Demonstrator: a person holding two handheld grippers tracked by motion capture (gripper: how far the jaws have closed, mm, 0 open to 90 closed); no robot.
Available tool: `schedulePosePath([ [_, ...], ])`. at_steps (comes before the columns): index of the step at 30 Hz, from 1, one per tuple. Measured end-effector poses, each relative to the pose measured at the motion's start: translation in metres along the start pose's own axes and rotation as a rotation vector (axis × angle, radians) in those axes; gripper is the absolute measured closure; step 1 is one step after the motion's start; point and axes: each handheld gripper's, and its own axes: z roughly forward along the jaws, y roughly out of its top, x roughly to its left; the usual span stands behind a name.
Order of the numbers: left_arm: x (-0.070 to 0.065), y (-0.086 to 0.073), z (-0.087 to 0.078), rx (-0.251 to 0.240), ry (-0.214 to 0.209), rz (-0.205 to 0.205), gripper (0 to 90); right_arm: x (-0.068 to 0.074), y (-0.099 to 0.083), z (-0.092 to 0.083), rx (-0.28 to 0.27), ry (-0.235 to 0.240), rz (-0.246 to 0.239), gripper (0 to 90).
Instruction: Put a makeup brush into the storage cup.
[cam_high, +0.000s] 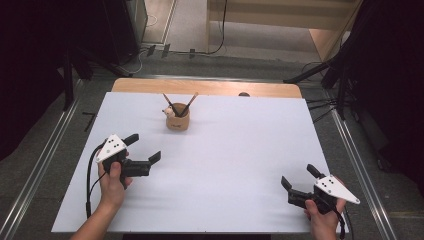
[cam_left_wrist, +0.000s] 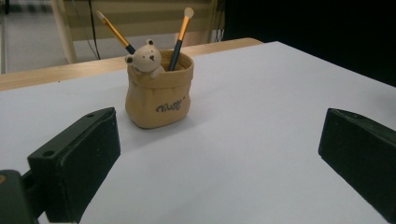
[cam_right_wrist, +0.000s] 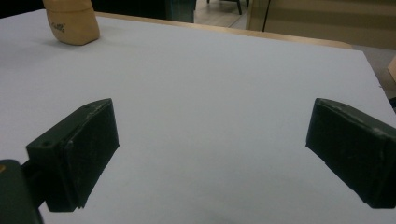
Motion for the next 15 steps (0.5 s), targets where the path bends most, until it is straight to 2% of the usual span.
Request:
schedulePosePath([
  [9, 0.002, -0.016, -0.01, 0.016, 0.006, -0.019, 0.0, 0.001, 0.0, 0.001, 0.003, 0.0, -0.003, 2.9],
  [15, 0.0, -0.024, -0.018, 0.02, 0.002, -0.011, 0.0, 0.002, 0.0, 0.0, 0.004, 0.001, -0.005, 2.9],
])
